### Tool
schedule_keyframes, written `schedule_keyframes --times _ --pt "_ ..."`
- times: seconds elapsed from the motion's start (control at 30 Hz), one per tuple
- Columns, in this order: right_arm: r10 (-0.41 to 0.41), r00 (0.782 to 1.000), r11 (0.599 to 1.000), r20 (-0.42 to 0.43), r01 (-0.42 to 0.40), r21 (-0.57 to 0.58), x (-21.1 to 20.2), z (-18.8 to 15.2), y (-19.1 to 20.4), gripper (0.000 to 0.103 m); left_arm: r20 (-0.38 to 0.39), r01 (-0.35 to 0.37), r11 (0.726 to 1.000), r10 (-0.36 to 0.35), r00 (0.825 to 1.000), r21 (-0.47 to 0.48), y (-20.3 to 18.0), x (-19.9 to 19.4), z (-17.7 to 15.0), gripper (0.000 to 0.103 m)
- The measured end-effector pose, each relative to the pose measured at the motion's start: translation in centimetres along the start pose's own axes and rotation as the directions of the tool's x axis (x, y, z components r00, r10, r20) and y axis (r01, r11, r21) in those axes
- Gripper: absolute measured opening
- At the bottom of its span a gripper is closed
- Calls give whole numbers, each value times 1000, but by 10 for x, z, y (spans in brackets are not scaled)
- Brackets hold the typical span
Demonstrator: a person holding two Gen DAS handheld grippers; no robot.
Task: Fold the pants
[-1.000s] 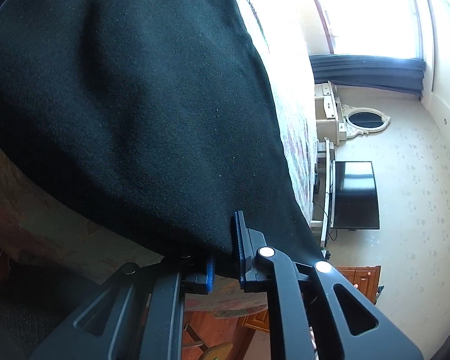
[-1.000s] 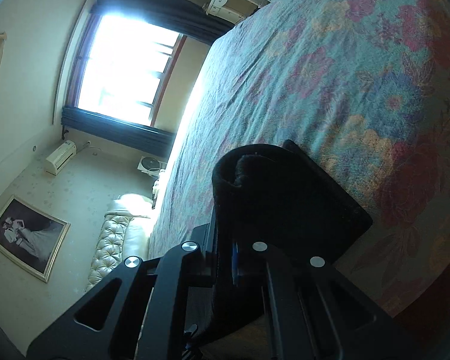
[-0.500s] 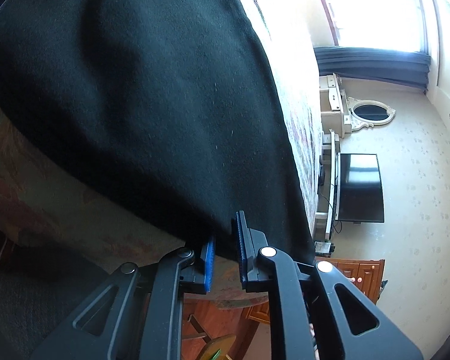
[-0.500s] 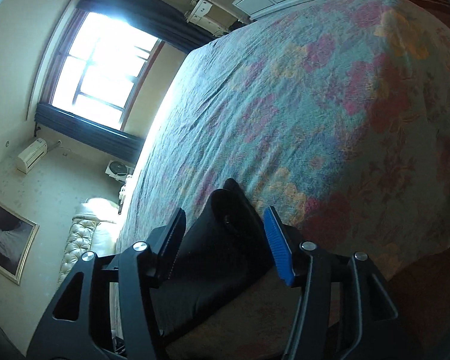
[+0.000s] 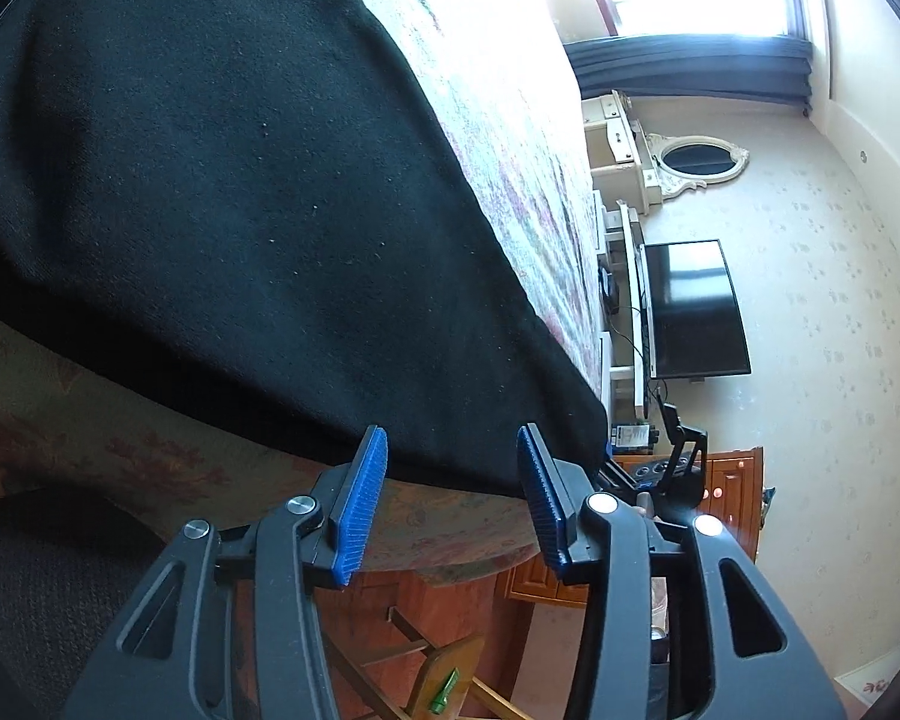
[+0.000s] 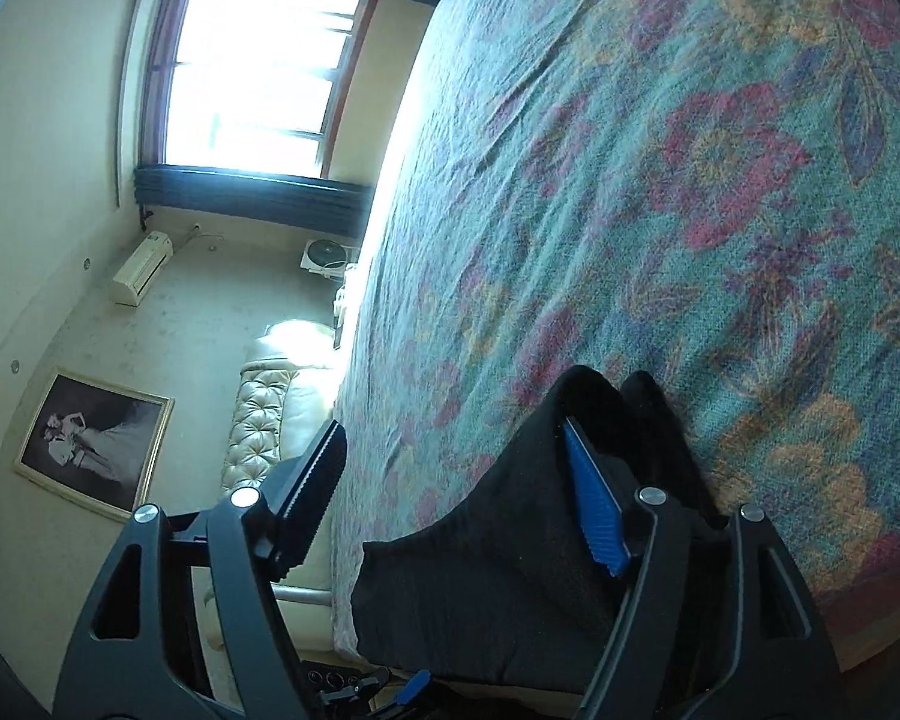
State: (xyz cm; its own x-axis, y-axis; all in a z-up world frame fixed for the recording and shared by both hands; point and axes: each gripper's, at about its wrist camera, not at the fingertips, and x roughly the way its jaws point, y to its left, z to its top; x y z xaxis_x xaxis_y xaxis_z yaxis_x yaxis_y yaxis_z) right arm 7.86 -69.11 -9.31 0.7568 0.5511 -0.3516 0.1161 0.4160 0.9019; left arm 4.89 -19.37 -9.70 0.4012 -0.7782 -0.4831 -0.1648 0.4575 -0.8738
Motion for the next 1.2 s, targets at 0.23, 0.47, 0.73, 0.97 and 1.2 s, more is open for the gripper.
schedule_keyframes --times 0.23,0.47,0.73,0.97,1.2 --pt "-250 968 968 32 250 -23 -15 -14 -24 78 -6 -19 997 20 1000 73 -3 4 3 45" --pt "-210 975 978 73 211 2 -55 -33 -48 79 -59 -10 983 21 998 181 -12 1 20 61" --pt "-143 989 987 -23 140 -84 -35 -19 -39 82 99 -198 938 177 979 286 -13 -66 92 84" --pt "-266 951 946 -155 226 -232 7 -29 -17 92 371 -619 729 510 776 293 39 -134 167 87" --pt "-167 954 977 -248 127 -171 8 -32 -18 92 346 -622 650 517 783 436 91 -141 167 91"
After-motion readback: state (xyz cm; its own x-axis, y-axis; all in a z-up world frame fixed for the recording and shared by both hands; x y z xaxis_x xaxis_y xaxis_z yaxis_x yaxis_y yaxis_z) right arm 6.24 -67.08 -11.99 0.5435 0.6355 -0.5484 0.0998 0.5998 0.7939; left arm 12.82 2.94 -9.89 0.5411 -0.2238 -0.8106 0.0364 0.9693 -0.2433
